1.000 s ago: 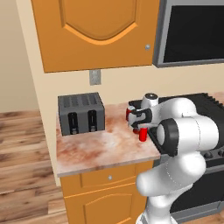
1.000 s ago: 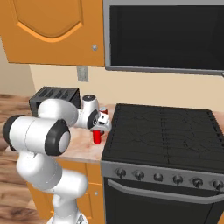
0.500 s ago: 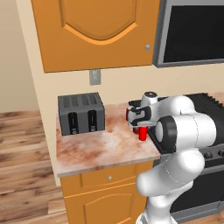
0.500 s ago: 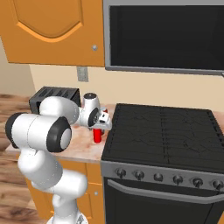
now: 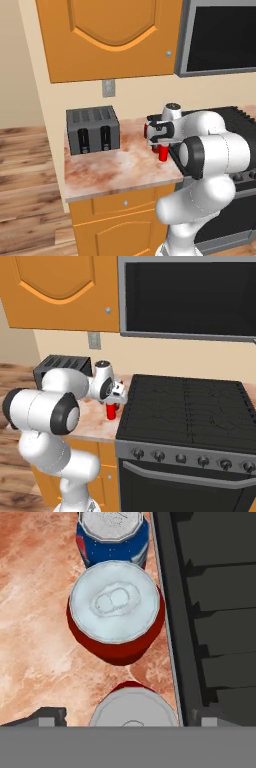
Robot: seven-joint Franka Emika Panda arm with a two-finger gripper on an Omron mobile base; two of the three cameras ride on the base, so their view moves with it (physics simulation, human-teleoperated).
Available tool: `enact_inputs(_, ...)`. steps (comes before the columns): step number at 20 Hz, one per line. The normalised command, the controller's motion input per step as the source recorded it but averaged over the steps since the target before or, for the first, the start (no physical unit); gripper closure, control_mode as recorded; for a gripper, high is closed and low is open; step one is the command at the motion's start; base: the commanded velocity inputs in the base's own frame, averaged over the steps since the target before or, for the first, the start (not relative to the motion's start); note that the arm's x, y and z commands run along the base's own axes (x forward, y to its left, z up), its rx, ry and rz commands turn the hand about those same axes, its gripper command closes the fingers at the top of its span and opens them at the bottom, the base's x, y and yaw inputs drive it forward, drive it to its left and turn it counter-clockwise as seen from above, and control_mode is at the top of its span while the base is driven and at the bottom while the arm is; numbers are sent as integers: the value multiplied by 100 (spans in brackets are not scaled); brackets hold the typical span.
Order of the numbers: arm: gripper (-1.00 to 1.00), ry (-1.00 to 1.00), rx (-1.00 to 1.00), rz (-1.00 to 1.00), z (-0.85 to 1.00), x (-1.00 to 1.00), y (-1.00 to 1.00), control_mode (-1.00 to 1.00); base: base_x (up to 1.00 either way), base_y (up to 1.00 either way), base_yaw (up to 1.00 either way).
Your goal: Four empty soda cans are scattered around the kitchen. Gather all the cans and cluster them next to the stove for recycling.
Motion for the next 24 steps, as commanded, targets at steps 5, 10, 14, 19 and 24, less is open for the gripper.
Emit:
enact_inputs(5, -100, -4, 0, 0, 12, -32, 0, -100, 0, 0, 0)
enact_inputs(10, -100, -13, 0, 4, 22, -80, -6, -100, 0, 0, 0)
enact_inputs(14, -100, -12, 0, 4, 41, -98, -2, -100, 0, 0, 0)
enact_inputs(19, -100, -9, 0, 2, 52, -100, 0, -100, 0, 0, 0)
enact_inputs(24, -100, -6, 0, 0, 61, -97, 0, -100, 0, 0, 0)
